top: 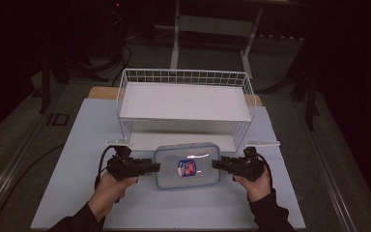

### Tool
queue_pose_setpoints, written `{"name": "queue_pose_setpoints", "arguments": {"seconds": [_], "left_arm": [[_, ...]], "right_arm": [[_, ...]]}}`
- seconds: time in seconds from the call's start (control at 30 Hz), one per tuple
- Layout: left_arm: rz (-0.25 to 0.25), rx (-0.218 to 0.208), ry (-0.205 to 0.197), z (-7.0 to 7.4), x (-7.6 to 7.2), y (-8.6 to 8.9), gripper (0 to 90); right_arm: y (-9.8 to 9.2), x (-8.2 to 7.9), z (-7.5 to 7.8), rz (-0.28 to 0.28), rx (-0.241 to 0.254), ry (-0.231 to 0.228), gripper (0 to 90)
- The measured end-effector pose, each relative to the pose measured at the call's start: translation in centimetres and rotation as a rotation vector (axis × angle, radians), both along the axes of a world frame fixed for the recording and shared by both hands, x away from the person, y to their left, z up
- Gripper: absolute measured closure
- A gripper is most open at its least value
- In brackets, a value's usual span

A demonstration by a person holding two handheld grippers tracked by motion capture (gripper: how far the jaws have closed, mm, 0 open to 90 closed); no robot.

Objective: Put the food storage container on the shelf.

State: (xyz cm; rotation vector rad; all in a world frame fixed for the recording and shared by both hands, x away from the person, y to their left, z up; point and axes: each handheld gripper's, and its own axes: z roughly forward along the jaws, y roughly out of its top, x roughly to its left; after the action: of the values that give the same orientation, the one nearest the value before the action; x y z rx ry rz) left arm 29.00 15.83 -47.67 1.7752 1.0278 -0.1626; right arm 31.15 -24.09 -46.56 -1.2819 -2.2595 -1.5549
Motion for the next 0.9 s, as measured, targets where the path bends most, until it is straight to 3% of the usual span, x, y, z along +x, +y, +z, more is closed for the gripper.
{"name": "queue_pose_setpoints", "arguments": {"seconds": [0.2,0.5,0.77,0.9], "left_arm": [[0.028,-0.020,-0.030,-0.8,1.9,-0.1,56.8],[0.078,-0.042,-0.102,-1.4,3.8,-0.6,56.1],[0.107,-0.023,-0.140,-1.9,5.1,-1.2,55.2],[0.124,0.018,-0.188,-2.4,5.5,-1.7,53.2]], "right_arm": [[0.1,2.2,-0.3,-0.024,0.016,-0.037,51.8],[-0.2,3.9,-1.0,-0.053,0.026,-0.077,51.6],[-0.6,5.1,-2.1,-0.076,0.044,-0.089,51.3],[-0.4,5.5,-2.6,-0.079,0.022,-0.115,51.1]]}}
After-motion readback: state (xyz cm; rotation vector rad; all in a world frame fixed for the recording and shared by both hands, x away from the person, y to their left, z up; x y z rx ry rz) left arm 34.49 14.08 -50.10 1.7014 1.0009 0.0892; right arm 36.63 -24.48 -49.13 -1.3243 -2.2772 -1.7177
